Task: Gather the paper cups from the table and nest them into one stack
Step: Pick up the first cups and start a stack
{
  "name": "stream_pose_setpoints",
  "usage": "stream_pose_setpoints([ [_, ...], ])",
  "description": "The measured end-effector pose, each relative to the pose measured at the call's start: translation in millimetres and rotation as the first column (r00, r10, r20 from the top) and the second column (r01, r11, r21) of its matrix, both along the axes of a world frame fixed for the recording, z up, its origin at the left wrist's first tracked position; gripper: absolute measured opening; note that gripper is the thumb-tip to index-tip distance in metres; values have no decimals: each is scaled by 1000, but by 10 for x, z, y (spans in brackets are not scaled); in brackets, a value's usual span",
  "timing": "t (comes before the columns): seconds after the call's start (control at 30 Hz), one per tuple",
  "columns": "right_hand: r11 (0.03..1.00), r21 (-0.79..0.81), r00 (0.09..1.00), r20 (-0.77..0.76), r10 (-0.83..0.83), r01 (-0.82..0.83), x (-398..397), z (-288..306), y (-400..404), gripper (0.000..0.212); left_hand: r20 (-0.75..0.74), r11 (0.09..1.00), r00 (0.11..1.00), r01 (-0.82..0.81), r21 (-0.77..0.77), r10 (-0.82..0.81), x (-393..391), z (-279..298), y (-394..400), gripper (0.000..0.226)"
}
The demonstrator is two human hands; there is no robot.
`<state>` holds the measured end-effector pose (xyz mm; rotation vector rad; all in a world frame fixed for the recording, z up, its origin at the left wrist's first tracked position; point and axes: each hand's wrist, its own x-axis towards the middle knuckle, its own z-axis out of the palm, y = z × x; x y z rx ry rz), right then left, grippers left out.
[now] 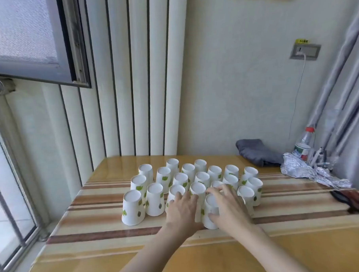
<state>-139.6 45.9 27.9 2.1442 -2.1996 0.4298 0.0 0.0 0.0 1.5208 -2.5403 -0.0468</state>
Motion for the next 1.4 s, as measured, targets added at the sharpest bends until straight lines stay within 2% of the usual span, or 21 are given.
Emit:
stream_pose_setpoints([
  [0.1,997,-73,996,72,45,-39,75,-104,98,50,63,1000,998,0,5,-1,-12,-34,4,61],
  [0.17,994,-94,991,111,68,-58,97,-227,194,45,8,1000,1000,-9,15,9,31,-44,42,54],
  [0.23,996,-75,967,245,65,-48,76,-327,278,43,-145,1000,989,-15,13,17,136,-39,118,54],
  [0.27,997,-67,931,360,54,-32,71,-346,324,42,-288,999,957,-30,-13,25,211,-42,158,54],
  [0.3,998,-62,875,482,37,-8,97,-342,370,41,-455,999,889,-46,-2,41,293,-39,217,54],
  [0.37,1000,-2,698,716,-10,17,175,-287,449,45,-742,991,660,-22,135,116,439,-12,395,53],
  [0.43,996,80,439,897,-53,-43,280,-205,534,50,-859,938,448,112,328,247,534,-20,599,55],
  [0.47,994,80,366,929,-48,-73,317,-182,575,52,-877,908,382,178,380,292,563,-62,687,56],
  [0.5,995,56,376,926,-21,-83,345,-171,619,55,-883,889,353,222,400,309,589,-125,764,56],
  [0.53,996,25,434,901,13,-81,368,-175,675,60,-889,880,343,257,399,303,607,-182,844,56],
  [0.6,997,-15,571,819,59,-82,404,-219,799,72,-886,873,381,295,388,265,622,-322,976,59],
  [0.73,987,-103,704,691,162,-126,473,-445,1073,70,-864,899,468,274,340,184,571,-572,1153,55],
  [0.83,985,-129,744,647,168,-110,456,-672,1144,68,-845,941,517,196,275,139,495,-671,1199,46],
  [0.9,991,-97,739,661,132,-90,445,-739,1160,72,-835,949,536,185,257,122,476,-703,1172,49],
  [1.0,997,-81,717,694,70,-19,342,-648,1072,78,-779,929,621,234,286,84,512,-712,1054,80],
  [1.07,992,-115,716,697,39,58,173,-471,898,65,-732,888,679,303,346,54,616,-676,926,109],
  [1.1,987,-135,739,674,23,92,70,-366,787,53,-719,860,694,340,380,43,694,-629,851,114],
  [1.17,984,-128,838,545,-34,123,-118,-164,552,37,-719,807,695,409,425,27,888,-494,685,103],
  [1.23,991,-67,923,376,-85,119,-233,-24,311,43,-753,839,656,389,381,38,1041,-378,495,83],
  [1.33,995,-9,986,135,-96,98,-208,89,8,50,-829,965,539,104,242,149,1144,-266,227,57],
  [1.4,997,18,996,-56,-74,75,-129,86,-140,54,-859,982,479,-57,178,183,1182,-236,142,45],
])
